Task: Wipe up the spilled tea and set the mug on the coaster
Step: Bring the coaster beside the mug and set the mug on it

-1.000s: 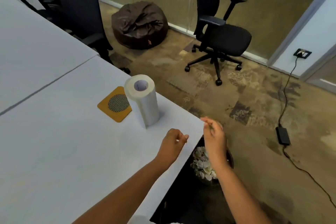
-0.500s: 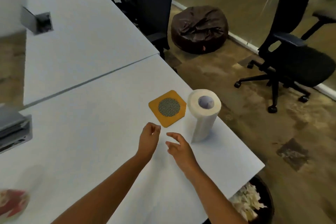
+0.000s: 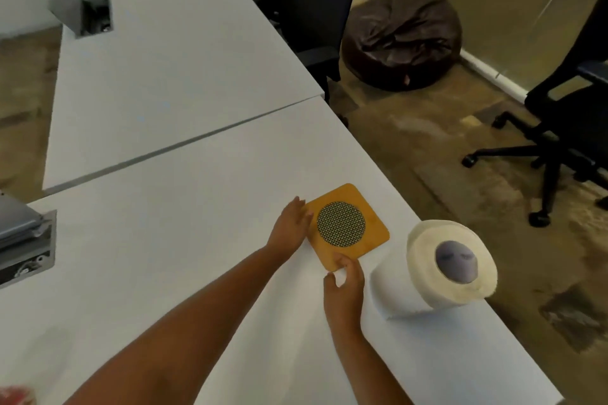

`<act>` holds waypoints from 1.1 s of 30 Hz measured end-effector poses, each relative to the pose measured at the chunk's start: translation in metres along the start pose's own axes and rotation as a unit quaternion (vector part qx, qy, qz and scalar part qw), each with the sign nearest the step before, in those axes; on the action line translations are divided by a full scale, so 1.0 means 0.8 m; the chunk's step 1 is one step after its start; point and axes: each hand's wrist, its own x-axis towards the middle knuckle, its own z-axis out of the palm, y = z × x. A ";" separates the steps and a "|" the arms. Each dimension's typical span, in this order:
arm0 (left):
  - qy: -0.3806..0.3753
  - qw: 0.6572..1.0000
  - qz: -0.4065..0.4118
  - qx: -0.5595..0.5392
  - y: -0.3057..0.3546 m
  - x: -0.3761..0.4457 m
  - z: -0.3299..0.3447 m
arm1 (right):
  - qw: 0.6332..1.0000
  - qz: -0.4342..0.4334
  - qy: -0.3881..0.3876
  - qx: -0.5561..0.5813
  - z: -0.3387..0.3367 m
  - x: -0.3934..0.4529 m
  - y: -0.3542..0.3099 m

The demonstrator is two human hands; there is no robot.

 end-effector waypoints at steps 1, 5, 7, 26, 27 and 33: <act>-0.009 1.000 0.004 0.011 0.000 0.014 -0.001 | 1.000 -0.001 0.009 -0.004 0.004 0.002 0.002; -0.094 0.988 0.017 0.122 -0.008 0.054 -0.001 | 0.999 0.039 0.016 0.010 0.014 0.010 0.008; -0.110 0.982 0.027 0.150 -0.010 0.060 0.003 | 0.998 0.061 0.019 0.019 0.016 0.015 0.009; 0.060 0.973 -0.063 -0.212 -0.035 -0.149 -0.076 | 0.998 -0.061 -0.032 0.002 -0.004 -0.067 -0.014; 0.072 0.968 -0.059 -0.235 -0.036 -0.168 -0.080 | 0.997 -0.068 -0.033 -0.005 -0.004 -0.073 -0.016; 0.128 0.938 -0.094 -0.309 -0.066 -0.262 -0.098 | 0.992 -0.102 -0.077 -0.018 0.006 -0.114 -0.025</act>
